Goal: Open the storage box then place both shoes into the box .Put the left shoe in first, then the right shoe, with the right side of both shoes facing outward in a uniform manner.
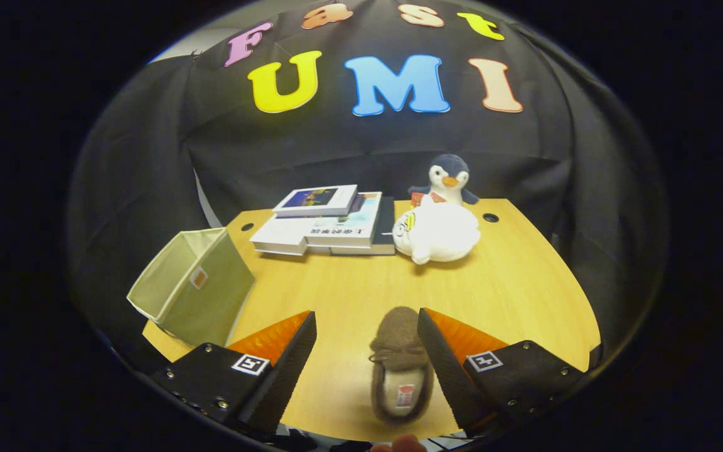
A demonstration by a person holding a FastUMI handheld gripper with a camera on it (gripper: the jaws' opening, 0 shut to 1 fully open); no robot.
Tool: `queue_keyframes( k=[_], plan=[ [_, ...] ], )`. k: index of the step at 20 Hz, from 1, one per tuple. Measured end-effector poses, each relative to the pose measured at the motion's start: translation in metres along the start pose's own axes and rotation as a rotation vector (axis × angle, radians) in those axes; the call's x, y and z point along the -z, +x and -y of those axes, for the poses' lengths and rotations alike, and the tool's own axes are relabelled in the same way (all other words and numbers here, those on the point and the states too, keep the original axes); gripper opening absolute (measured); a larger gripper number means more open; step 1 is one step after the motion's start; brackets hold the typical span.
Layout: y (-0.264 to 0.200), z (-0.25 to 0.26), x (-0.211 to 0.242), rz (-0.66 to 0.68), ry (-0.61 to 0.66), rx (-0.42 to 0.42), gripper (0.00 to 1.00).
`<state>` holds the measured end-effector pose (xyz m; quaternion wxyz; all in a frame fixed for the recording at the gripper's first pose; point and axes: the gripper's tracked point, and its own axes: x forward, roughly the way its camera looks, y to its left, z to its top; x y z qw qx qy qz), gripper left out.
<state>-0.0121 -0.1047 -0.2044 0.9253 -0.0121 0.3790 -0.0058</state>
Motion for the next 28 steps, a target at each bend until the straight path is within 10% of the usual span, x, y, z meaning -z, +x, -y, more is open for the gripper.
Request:
queue_keyframes(
  k=[15,19,20,22,28],
  plan=[
    [0.064,0.071,0.117,-0.252,0.046,-0.001,0.97],
    [0.072,0.057,0.128,-0.308,0.137,-0.031,0.61],
    [0.072,0.063,0.125,-0.308,0.140,0.008,0.26],
    [0.071,0.058,0.118,-0.310,0.192,0.022,0.05],
    [0.051,0.000,0.062,-0.257,0.297,-0.047,0.05]
  ],
)
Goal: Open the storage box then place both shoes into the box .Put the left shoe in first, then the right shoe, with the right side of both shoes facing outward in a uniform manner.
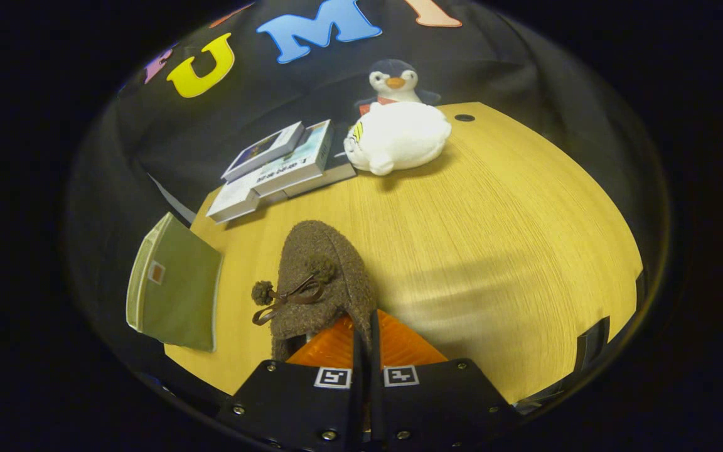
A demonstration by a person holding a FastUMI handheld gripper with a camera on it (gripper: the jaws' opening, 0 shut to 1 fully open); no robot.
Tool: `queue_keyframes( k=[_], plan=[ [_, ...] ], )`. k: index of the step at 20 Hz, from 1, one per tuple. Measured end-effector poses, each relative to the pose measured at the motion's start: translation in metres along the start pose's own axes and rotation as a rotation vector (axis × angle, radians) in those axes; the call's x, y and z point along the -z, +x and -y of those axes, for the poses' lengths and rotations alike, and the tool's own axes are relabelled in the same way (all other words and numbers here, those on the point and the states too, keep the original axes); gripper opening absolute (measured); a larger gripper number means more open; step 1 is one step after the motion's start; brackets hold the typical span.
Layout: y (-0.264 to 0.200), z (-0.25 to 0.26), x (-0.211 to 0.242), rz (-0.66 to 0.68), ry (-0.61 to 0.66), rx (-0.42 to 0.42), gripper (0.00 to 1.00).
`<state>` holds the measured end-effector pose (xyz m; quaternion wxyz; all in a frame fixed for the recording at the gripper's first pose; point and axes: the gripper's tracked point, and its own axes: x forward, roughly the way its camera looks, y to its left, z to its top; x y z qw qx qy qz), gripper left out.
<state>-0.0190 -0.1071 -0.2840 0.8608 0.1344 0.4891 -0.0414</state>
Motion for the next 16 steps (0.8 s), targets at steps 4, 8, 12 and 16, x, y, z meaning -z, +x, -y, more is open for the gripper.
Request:
queue_keyframes(
  k=[4,8,12,16],
  plan=[
    [-0.023,-0.074,-0.028,0.050,-0.008,-0.071,0.05],
    [-0.034,-0.162,-0.041,0.058,-0.006,-0.162,0.05],
    [-0.034,-0.248,-0.037,0.039,-0.015,-0.243,0.05],
    [-0.026,-0.319,-0.023,0.015,-0.020,-0.301,0.05]
  ],
)
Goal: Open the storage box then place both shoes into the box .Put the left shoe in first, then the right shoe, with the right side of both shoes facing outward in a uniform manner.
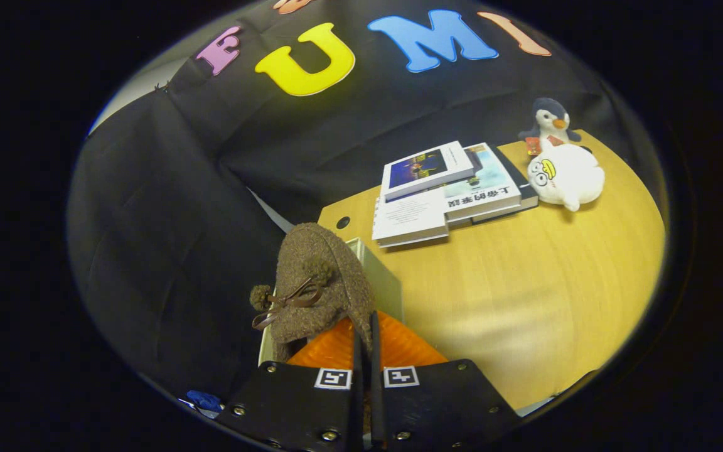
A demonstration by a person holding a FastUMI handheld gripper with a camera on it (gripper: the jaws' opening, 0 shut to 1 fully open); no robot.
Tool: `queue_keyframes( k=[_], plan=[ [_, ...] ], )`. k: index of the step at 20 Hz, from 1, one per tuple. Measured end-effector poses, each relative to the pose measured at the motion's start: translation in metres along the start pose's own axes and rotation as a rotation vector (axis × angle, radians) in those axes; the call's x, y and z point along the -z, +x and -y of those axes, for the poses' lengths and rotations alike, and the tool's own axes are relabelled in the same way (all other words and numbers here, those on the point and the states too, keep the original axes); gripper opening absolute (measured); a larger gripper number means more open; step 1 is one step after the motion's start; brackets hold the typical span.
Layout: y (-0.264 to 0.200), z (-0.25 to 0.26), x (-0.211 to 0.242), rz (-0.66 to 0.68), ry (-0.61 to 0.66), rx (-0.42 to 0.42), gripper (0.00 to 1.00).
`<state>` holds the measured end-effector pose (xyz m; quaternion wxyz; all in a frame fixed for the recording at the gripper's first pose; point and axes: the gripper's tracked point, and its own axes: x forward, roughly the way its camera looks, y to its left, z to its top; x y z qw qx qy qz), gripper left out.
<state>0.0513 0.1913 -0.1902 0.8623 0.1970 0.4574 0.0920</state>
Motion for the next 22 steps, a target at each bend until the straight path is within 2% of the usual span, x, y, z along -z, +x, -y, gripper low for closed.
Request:
queue_keyframes(
  k=[4,9,11,14,16,19,22],
  plan=[
    [0.033,-0.029,0.017,-0.016,0.031,0.004,0.05],
    [0.069,-0.027,0.038,-0.027,0.085,0.078,0.05],
    [0.071,-0.030,0.046,-0.039,0.088,0.068,0.05],
    [0.056,-0.042,0.028,0.023,0.046,0.013,0.74],
    [0.036,-0.037,0.008,0.082,-0.069,0.023,0.98],
    [-0.005,-0.031,-0.026,0.198,-0.218,0.022,0.97],
    [-0.045,-0.015,-0.060,0.294,-0.297,0.038,0.97]
  ],
)
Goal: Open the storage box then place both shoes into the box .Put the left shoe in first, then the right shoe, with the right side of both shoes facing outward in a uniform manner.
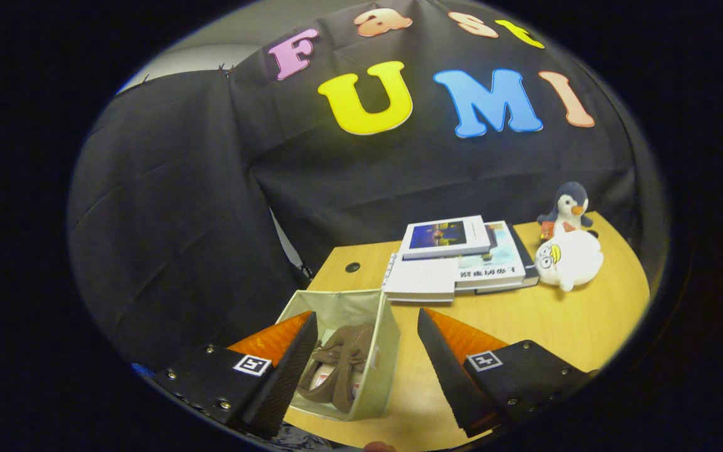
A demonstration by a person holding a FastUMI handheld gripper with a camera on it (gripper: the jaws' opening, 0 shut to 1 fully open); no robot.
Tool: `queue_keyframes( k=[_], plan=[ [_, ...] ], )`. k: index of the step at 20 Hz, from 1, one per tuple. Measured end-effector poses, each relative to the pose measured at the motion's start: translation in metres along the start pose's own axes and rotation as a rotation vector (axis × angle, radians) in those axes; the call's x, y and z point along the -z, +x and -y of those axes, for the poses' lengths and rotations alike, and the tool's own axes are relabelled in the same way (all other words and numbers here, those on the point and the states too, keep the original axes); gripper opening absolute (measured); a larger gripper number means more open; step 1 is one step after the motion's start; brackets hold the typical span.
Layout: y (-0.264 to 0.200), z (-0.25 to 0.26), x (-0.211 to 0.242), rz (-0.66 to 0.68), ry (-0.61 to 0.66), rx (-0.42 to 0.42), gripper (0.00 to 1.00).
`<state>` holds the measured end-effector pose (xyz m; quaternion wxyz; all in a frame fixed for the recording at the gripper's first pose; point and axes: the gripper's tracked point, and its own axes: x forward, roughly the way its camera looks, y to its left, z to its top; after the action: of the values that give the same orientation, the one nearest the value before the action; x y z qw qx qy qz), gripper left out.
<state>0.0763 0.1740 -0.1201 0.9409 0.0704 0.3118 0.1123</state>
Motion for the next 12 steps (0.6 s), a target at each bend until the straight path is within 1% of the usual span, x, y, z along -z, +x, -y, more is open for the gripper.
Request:
queue_keyframes(
  k=[3,6,9,12],
  plan=[
    [-0.028,0.030,-0.031,0.082,-0.021,0.015,0.97],
    [-0.049,0.065,-0.054,0.152,-0.065,0.051,0.97],
    [-0.072,0.094,-0.069,0.209,-0.119,0.097,0.97],
    [-0.087,0.117,-0.078,0.246,-0.135,0.133,0.97]
  ],
)
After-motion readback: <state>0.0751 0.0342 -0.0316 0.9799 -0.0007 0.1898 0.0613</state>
